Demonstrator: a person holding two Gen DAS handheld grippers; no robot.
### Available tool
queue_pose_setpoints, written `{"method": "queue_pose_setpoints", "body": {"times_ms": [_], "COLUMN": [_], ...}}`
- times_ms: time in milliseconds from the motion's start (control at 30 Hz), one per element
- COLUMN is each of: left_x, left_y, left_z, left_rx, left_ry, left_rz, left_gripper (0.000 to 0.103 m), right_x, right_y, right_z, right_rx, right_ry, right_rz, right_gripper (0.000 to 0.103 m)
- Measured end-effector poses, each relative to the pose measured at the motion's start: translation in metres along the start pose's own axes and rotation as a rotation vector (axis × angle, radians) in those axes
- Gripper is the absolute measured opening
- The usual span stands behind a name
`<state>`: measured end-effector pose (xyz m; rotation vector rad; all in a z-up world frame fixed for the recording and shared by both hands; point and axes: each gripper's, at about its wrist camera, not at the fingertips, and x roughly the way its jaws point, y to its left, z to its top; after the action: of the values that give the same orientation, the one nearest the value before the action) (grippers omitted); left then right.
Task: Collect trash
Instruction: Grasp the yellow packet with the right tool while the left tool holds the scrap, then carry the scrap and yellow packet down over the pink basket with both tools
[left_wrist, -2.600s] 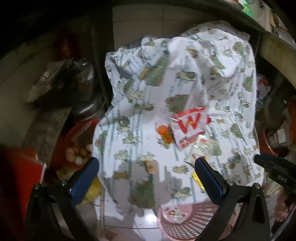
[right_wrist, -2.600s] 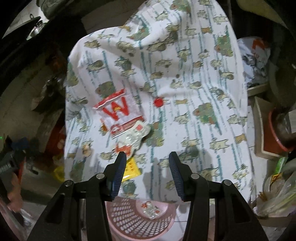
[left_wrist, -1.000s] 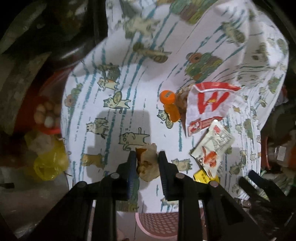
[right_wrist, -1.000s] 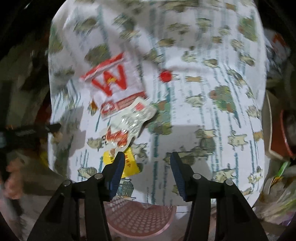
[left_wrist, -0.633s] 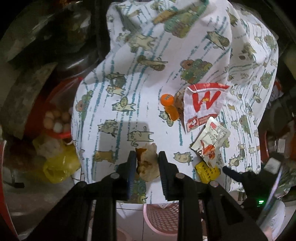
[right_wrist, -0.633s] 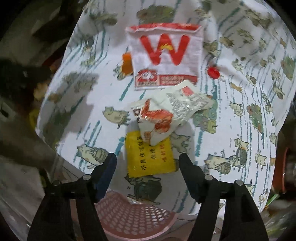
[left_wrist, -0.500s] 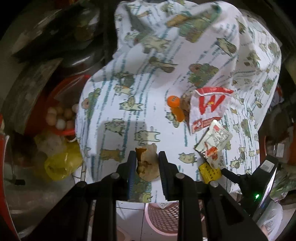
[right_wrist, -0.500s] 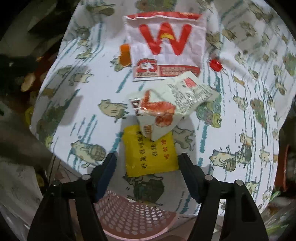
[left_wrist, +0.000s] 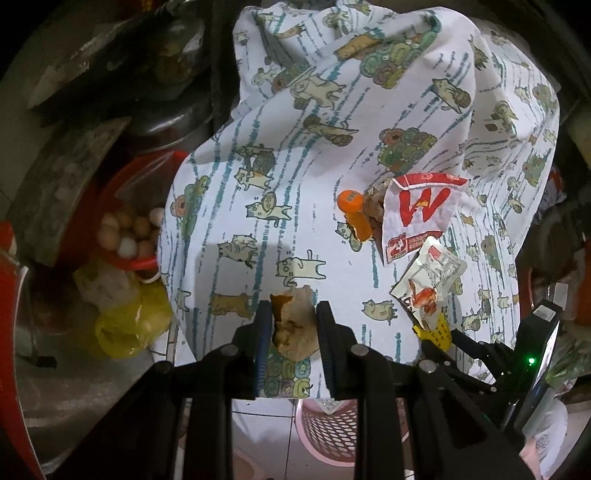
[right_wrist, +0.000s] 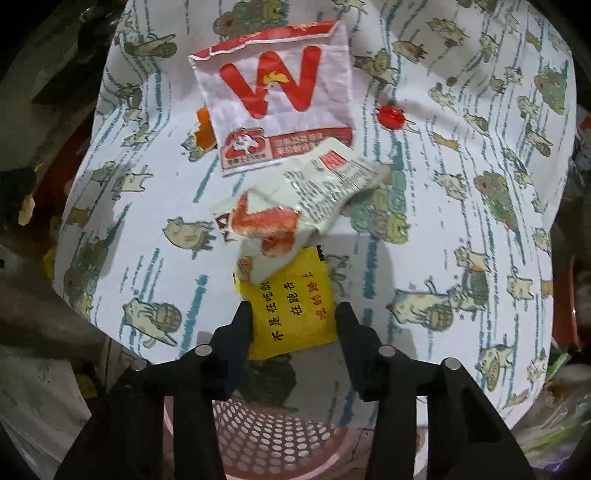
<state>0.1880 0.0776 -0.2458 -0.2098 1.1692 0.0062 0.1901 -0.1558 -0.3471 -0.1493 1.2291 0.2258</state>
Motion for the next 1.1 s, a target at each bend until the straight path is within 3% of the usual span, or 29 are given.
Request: {"method": "queue_pose_setpoints", "body": {"times_ms": [433, 933, 1100], "left_x": [-0.011, -0.087, -0.087], "left_y": [-0.004, -0.044, -0.049], "left_z": [-0.002, -0.019, -0.033], "left_rx": [0.006, 0.060, 0.036], "left_ry": [-0.034, -0.171, -0.162], "left_rz": [0.000, -0.047, -0.077], "left_gripper": [0.023, 0.023, 0.023], "right_x": [-0.047, -0.104, -0.111], "right_y": [-0.004, -0.026, -0.035], "right_z": [-0.014, -0.014, -0.020], "right_rx": [-0.002, 0.094, 0.121], "right_ry": [-0.062, -0.215, -0.224], "right_rz": [0.069, 0.153, 0.178], "right_gripper": [0.045, 0.045, 0.045]}}
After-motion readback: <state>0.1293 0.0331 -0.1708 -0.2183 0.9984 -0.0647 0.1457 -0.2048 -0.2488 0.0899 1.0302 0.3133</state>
